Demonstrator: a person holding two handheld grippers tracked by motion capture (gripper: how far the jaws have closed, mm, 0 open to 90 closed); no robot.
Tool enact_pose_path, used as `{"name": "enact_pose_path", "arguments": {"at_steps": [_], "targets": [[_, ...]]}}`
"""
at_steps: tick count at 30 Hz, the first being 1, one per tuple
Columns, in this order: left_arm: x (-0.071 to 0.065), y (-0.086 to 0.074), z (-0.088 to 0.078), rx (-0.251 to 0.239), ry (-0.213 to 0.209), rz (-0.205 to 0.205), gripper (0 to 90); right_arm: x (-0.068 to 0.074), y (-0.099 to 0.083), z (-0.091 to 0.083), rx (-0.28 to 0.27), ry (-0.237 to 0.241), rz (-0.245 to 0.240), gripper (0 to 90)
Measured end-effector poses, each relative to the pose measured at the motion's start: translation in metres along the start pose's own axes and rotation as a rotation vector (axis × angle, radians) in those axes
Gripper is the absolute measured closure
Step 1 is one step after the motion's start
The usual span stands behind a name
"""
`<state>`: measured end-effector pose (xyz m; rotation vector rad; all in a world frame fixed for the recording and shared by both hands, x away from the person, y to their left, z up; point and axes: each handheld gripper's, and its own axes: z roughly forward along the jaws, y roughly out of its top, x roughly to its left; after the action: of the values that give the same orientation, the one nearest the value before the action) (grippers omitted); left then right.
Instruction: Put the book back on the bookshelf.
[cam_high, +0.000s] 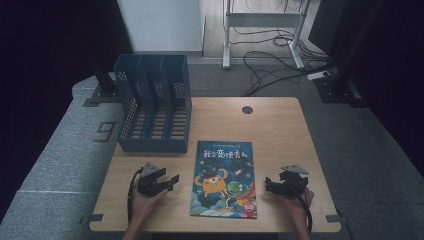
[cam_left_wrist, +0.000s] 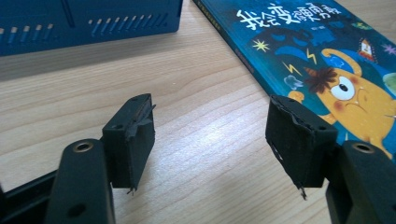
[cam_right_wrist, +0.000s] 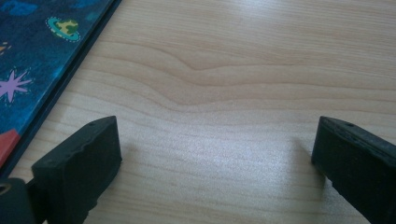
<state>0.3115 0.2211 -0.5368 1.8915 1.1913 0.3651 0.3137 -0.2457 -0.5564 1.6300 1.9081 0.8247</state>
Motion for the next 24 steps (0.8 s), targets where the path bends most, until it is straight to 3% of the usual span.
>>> {"name": "enact_pose_path", "arguments": {"at_steps": [11, 13, 21, 24], "targets": [[-0.003, 0.000, 0.001, 0.006, -0.007, 0.004, 29.6, -0.001, 0.000, -0.001, -0.020, -0.025, 0.021, 8.9], [-0.004, 0.000, 0.000, 0.004, -0.013, 0.000, 29.4, -0.001, 0.000, -0.002, -0.028, -0.031, 0.044, 9.6], [-0.010, 0.004, 0.001, -0.004, -0.025, 0.009, 29.3, -0.001, 0.004, -0.012, -0.086, 0.016, 0.091, 12.6], [-0.011, 0.004, 0.001, -0.003, -0.027, 0.010, 29.2, 0.003, 0.008, -0.016, -0.111, 0.018, 0.080, 12.6]]}}
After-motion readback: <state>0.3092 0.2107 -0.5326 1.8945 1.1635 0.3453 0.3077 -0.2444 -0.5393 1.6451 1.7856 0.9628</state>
